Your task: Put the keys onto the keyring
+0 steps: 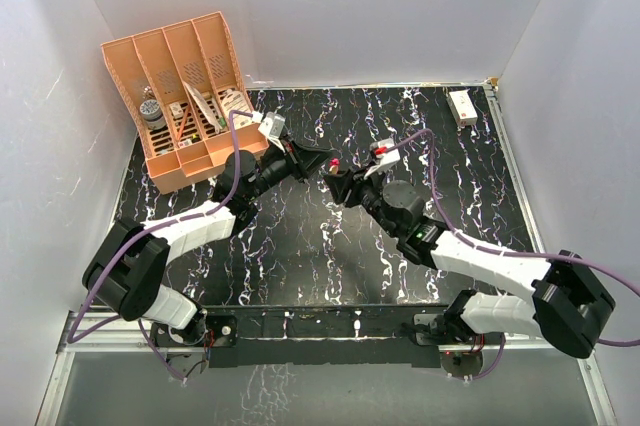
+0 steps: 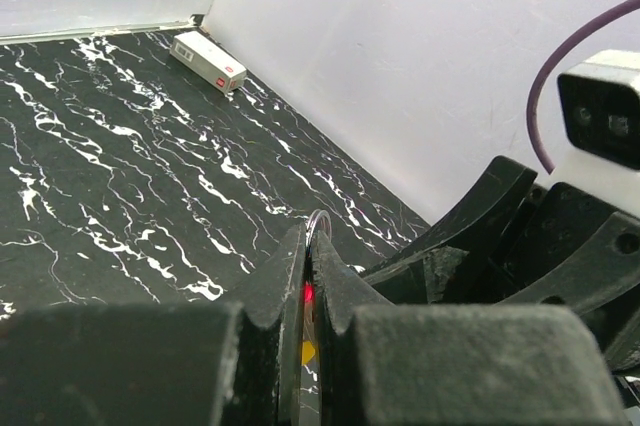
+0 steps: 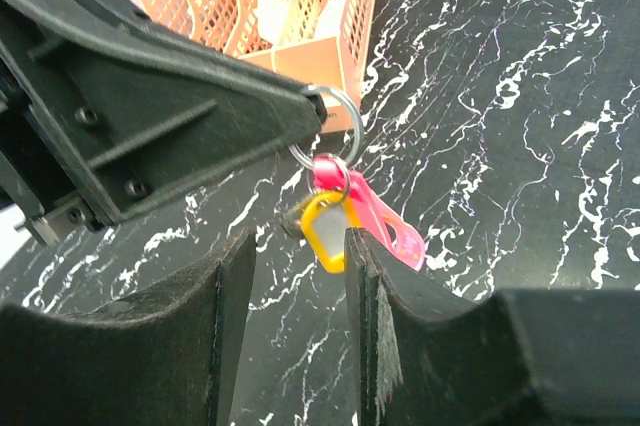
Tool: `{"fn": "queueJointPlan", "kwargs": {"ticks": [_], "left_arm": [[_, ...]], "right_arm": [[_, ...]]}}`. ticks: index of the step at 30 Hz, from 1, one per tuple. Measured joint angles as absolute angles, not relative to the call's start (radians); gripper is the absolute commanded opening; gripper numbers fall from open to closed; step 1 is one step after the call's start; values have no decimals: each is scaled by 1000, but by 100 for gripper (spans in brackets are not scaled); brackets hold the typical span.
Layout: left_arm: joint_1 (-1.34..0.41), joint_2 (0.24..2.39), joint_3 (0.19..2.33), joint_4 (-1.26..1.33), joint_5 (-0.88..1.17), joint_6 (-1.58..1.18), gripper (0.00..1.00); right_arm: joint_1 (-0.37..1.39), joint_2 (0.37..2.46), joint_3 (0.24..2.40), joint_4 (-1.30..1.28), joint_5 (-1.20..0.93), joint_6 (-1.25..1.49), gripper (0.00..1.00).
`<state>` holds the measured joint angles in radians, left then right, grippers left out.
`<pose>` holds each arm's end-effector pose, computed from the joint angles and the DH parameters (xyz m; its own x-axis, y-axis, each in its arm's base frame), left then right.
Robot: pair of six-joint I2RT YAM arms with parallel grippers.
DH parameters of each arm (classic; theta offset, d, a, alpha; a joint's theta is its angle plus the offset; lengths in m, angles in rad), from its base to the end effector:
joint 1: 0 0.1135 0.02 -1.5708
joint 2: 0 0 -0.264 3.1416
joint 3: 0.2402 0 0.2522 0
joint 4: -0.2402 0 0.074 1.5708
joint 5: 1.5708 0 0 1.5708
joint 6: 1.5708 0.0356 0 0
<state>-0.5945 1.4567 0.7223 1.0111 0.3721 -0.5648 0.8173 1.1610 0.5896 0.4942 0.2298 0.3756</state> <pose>0.2538 -0.1872 0.2854 -0.2432 -0.4375 -0.8657 0.8066 0.4045 -0.4310 0.1849 0.1853 0.2653 -0.2526 0.2528 -0.9340 -0.4967 0.7945 0.3494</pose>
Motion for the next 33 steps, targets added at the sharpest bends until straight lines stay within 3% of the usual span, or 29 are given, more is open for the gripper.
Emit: {"fn": "queueJointPlan", "kwargs": {"ticks": [20,33], "left_arm": [[-595,1451,754,903,289,-542,0],[-595,1445,768,855,287,-535,0]], "right_arm": [[817,1278,713,423,285,422,37],[817,1300,713,415,368,420,26]]}}
